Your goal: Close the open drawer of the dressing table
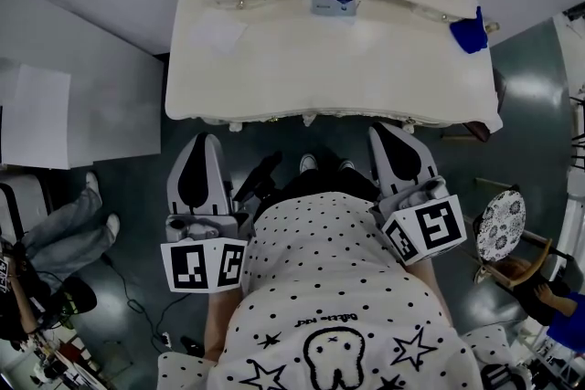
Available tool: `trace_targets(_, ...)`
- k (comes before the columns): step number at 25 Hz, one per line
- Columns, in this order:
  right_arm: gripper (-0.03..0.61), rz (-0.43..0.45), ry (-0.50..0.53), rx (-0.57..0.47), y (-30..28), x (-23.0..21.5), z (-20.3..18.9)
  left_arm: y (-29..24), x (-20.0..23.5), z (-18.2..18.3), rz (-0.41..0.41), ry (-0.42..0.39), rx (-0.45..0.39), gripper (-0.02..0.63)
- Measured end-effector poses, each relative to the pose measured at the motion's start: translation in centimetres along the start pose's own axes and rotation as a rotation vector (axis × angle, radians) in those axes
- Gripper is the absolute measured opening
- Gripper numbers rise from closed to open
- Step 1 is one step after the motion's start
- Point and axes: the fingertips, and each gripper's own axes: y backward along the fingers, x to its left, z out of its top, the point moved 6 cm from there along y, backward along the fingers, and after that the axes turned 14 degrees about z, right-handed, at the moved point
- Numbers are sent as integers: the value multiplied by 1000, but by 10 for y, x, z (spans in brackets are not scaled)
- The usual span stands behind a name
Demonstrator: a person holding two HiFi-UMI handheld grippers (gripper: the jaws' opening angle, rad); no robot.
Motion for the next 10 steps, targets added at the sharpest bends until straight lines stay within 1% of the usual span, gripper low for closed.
trace_targets(10, 9, 0, -2, 0, 0, 0, -1, -1, 1, -1, 4, -1, 1, 11)
